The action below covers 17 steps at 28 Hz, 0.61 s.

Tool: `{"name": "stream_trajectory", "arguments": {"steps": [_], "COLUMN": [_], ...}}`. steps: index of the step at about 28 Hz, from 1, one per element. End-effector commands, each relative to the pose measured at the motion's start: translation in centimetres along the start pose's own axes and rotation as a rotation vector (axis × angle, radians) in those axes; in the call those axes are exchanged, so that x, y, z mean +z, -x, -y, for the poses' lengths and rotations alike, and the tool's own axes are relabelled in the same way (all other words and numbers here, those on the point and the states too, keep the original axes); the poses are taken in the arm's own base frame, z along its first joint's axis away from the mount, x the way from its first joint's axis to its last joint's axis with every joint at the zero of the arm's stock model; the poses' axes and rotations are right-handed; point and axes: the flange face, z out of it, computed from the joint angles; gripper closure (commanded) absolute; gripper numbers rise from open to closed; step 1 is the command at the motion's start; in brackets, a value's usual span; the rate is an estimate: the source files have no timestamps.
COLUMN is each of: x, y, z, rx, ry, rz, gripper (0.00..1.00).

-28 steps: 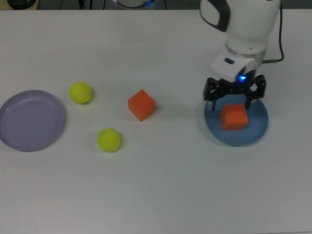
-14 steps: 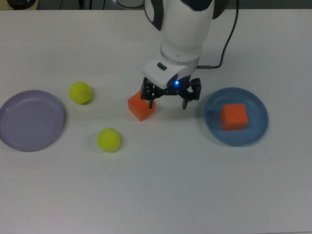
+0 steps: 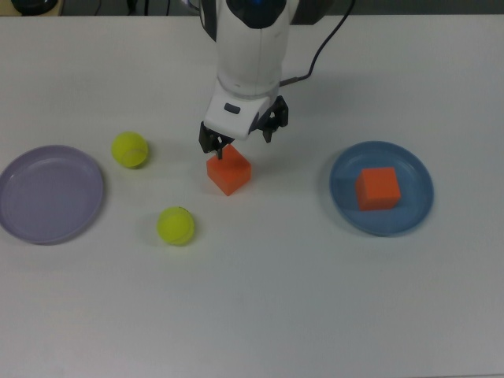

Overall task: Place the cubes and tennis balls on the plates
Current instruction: 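Move the open gripper down onto the second orange cube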

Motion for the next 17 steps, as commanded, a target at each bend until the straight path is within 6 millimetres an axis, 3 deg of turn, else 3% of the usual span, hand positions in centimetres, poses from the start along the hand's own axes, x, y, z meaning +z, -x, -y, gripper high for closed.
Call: {"name": "stream_trajectory", "arguments": {"steps": [1, 9, 17], "x": [0.5, 1.9, 4.8], "y": [1.9, 2.6, 2.0], "z": [-1.3, -3.5, -3.8], "rx": [-0.051, -0.077, -0.094], "ry": [-0.021, -0.021, -0.025], "rz": [0.022, 0.041, 0.052], "gripper": [0.0, 0.0, 0.0]}}
